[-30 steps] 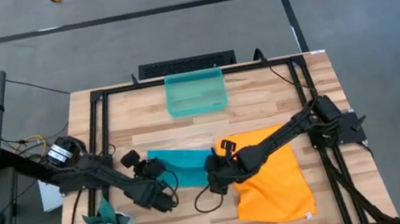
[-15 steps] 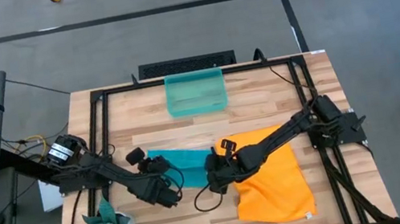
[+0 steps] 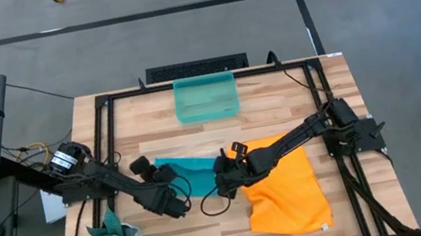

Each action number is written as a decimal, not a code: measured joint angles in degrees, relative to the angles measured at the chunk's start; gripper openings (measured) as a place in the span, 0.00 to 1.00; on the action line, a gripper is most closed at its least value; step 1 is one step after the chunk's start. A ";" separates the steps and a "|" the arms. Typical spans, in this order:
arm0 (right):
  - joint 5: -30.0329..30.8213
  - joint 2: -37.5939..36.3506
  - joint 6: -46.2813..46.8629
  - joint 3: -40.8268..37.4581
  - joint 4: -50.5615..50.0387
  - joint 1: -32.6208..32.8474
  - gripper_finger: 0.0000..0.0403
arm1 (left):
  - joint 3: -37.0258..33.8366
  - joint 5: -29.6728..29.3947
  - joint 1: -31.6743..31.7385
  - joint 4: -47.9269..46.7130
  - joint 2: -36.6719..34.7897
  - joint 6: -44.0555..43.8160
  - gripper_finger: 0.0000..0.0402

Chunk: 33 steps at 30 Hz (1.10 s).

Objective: Roll microfiber towels into tight, uniform cylinder then place into a basket
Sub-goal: Roll the blue microfiber cloth

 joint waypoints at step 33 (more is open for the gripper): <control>0.04 -0.22 -2.99 3.82 -16.00 -0.93 0.34 | 0.00 -2.62 -6.39 5.70 0.00 -3.42 0.29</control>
